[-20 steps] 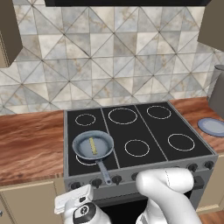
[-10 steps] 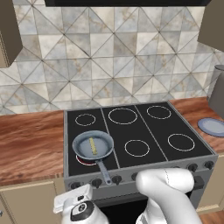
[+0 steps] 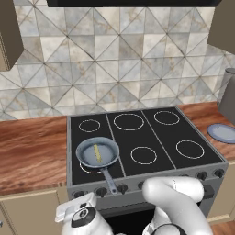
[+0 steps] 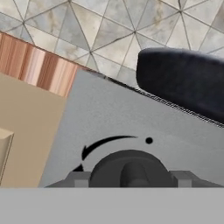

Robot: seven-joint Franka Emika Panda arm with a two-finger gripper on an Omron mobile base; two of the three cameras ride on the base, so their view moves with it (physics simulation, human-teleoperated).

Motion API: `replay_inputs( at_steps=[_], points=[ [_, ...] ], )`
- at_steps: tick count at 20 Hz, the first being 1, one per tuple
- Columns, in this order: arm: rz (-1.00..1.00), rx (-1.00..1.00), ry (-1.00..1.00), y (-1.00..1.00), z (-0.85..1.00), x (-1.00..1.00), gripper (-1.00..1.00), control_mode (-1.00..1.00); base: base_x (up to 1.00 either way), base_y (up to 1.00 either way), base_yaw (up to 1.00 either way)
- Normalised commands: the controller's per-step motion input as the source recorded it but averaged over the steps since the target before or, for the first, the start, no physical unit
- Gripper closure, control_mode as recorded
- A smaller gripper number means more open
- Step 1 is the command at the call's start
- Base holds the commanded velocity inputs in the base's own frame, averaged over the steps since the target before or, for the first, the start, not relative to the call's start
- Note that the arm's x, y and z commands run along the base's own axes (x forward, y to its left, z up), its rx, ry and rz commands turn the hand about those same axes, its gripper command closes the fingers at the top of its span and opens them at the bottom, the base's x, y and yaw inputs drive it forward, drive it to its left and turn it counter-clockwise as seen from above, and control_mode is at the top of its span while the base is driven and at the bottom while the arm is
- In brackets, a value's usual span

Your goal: Pick up the butter stick and place it in the pan. Then turn on the burner for the pan.

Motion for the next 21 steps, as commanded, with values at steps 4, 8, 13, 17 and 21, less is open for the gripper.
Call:
replay_inputs(
  at_steps=[4,8,13,17,21],
  points=[
    [0.23,-0.51,0.21,-0.18,-0.24,0.0,1.0,-1.0,0.0,0.0,0.0],
    [0.26,-0.63,0.21,-0.07,-0.45,0.0,1.0,-1.0,0.0,0.0,0.0],
    [0.24,-0.79,0.25,0.02,-0.76,0.0,1.0,-1.0,0.0,0.0,0.0],
    [0.21,-0.78,0.27,0.0,-0.88,0.0,1.0,-1.0,0.0,0.0,0.0],
    [0.22,-0.78,0.3,0.0,-0.66,0.02,1.0,-1.0,0.0,0.0,0.0]
  ],
)
